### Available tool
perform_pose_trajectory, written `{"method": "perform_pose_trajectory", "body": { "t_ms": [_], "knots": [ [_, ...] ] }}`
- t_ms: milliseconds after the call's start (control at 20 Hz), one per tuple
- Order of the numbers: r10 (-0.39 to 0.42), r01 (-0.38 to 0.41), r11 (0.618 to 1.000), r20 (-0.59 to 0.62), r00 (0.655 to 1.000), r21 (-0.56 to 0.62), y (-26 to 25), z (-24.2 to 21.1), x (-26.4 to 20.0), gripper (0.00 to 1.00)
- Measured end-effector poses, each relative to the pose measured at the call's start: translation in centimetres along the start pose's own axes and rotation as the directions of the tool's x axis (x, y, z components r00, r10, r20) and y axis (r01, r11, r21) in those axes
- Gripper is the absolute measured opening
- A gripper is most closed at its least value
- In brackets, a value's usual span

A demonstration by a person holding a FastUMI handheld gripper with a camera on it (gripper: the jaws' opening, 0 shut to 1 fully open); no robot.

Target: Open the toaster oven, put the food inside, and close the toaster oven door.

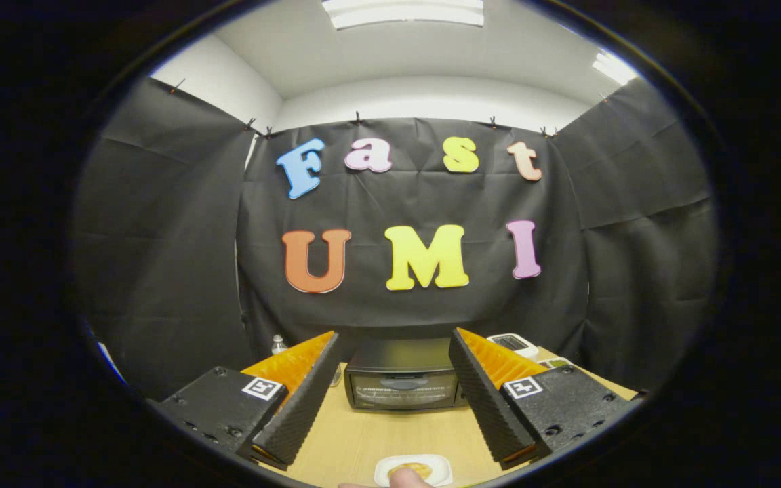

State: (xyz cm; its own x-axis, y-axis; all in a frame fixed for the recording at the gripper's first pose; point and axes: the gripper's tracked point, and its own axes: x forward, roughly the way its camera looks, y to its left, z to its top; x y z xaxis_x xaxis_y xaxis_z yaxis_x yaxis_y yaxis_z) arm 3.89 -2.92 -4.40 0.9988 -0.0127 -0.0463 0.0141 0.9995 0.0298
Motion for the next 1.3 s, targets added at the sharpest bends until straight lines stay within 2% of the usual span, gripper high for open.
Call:
{"method": "perform_pose_trajectory", "body": {
  "t_ms": [200, 450, 1000, 1300],
  "knots": [
    [0.026, -0.026, 1.000, -0.037, 0.999, 0.002, -0.8, -2.4, 2.7, 1.00],
    [0.008, -0.014, 0.999, -0.114, 0.993, -0.050, -1.8, -7.5, 8.8, 1.00],
    [-0.010, 0.017, 1.000, -0.245, 0.969, 0.026, -4.1, -16.9, 22.2, 1.00],
    [-0.011, 0.024, 0.999, -0.316, 0.949, 0.038, -4.2, -22.1, 26.2, 1.00]
  ]
}}
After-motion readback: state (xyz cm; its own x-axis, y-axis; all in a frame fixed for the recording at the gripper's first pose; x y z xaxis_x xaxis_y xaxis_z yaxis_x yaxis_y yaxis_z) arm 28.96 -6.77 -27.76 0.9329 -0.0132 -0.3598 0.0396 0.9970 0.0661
